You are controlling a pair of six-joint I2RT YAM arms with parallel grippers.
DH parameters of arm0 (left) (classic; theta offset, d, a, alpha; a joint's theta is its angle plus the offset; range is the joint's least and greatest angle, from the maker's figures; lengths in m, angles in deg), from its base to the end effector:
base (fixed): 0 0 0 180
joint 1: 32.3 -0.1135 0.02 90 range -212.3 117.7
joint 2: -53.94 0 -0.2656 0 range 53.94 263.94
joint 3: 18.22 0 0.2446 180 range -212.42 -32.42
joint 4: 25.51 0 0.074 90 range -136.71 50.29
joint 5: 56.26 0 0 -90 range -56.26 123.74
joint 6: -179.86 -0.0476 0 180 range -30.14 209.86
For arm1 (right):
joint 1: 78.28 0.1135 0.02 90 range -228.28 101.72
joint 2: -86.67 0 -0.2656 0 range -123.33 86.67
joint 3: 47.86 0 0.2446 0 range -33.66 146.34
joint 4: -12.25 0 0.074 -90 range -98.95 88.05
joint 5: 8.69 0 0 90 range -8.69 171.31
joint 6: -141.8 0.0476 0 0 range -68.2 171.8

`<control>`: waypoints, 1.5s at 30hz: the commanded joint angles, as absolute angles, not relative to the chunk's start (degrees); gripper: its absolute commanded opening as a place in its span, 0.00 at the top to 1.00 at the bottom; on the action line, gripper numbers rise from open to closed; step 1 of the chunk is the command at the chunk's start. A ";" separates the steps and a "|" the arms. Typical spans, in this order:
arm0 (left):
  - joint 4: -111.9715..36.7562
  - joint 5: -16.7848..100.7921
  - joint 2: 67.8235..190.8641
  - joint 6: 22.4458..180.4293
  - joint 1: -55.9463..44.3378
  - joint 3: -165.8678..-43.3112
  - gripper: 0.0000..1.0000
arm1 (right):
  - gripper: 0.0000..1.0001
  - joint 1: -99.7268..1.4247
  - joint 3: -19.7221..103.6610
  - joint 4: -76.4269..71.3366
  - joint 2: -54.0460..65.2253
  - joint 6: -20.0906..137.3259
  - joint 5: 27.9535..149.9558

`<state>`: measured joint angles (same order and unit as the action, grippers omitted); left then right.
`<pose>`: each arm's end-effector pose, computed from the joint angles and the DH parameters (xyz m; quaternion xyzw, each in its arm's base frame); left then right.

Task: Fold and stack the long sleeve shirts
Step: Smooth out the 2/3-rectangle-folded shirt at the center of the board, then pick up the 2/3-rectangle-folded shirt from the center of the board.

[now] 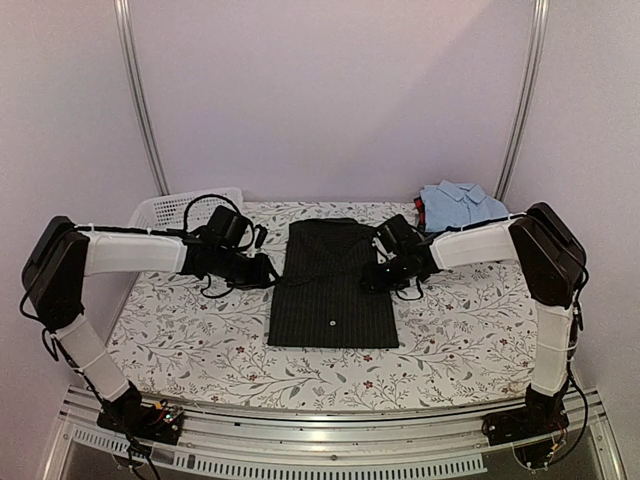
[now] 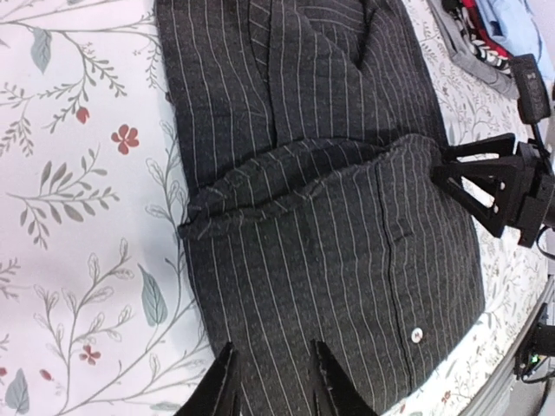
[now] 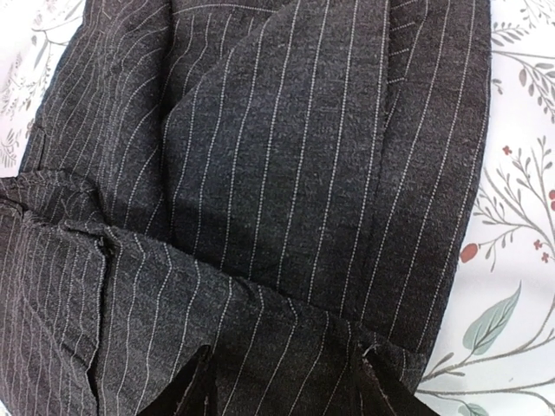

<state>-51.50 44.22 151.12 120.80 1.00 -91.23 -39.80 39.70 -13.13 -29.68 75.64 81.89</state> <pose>0.2909 -0.2015 0.1841 0.0504 0.9354 -0.2531 0.2417 0.3312 0.2639 0.1351 -0.1228 0.9435 0.1633 0.2607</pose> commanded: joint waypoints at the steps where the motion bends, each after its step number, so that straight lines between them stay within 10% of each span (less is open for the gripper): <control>1: -50.10 47.78 144.79 122.81 0.63 -85.18 0.72 | 0.48 -40.06 38.29 -16.52 -22.87 76.56 81.78; 23: -45.38 44.58 135.07 131.84 10.49 -67.30 0.74 | 0.53 -30.07 12.47 -20.99 3.40 88.57 79.89; 45: -42.67 45.47 143.41 133.38 13.23 -67.68 0.77 | 0.64 -28.76 8.44 -17.21 0.34 90.56 83.24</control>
